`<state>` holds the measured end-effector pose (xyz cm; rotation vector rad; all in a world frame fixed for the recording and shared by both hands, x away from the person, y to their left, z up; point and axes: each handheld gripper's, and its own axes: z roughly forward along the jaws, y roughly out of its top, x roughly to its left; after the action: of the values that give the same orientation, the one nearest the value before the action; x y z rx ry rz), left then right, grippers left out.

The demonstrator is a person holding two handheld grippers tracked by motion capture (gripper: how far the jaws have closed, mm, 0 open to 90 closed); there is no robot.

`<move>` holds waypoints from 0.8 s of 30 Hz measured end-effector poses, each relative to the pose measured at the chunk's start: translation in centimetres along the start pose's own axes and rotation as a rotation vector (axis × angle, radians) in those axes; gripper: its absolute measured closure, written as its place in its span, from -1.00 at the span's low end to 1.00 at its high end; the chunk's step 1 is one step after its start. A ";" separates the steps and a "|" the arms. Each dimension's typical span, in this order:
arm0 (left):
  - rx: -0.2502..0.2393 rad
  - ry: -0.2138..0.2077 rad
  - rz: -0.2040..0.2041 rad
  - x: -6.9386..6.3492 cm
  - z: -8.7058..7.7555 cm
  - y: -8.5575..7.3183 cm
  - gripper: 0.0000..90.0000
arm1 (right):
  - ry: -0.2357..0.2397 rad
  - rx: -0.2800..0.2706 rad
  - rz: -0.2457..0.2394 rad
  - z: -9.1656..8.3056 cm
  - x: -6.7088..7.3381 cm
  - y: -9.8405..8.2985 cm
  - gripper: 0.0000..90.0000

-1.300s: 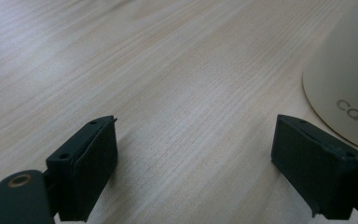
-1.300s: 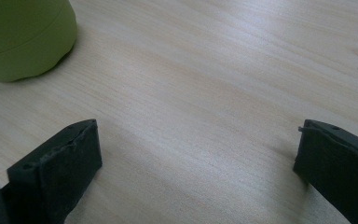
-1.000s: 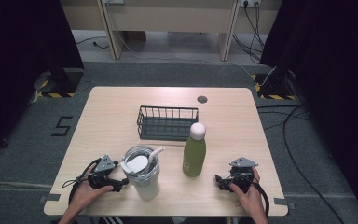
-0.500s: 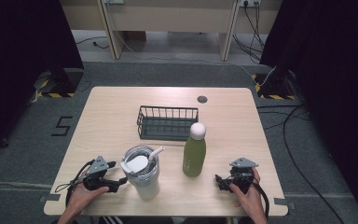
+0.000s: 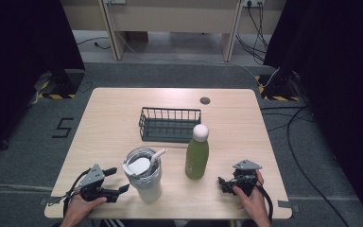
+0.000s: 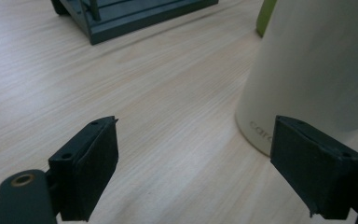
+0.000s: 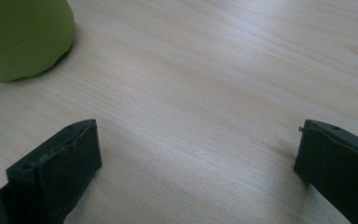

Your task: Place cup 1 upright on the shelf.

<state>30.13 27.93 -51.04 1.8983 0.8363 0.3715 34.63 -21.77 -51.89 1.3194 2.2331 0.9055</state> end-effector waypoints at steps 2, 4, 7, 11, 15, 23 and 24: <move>-0.023 -0.010 0.009 -0.4 -0.2 0.1 -0.67 | -0.001 0.000 -0.001 0.0 0.0 0.0 -0.99; -0.038 -0.014 0.013 -0.7 -0.3 0.1 -0.67 | -0.001 0.000 0.000 0.0 0.0 0.0 -0.99; -0.053 -0.019 0.022 -1.0 -0.5 0.0 -0.67 | -0.001 0.000 -0.001 0.0 0.0 0.0 -0.99; -0.082 -0.036 0.027 -1.6 -1.0 0.0 -0.67 | -0.001 0.000 -0.001 0.0 0.0 0.0 -0.99; -0.106 -0.045 0.031 -2.1 -1.1 0.0 -0.67 | -0.001 0.001 -0.001 0.0 0.0 0.0 -0.99; -0.135 -0.080 0.051 -3.5 -0.9 0.2 -0.67 | 0.000 0.000 -0.001 0.0 0.0 0.0 -0.99; -0.140 -0.085 0.050 -3.7 -0.8 0.2 -0.67 | 0.001 0.000 -0.002 0.0 0.0 0.0 -0.99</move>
<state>27.07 25.84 -50.07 1.7950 0.6896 0.3680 34.64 -21.78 -51.89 1.3171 2.2345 0.9052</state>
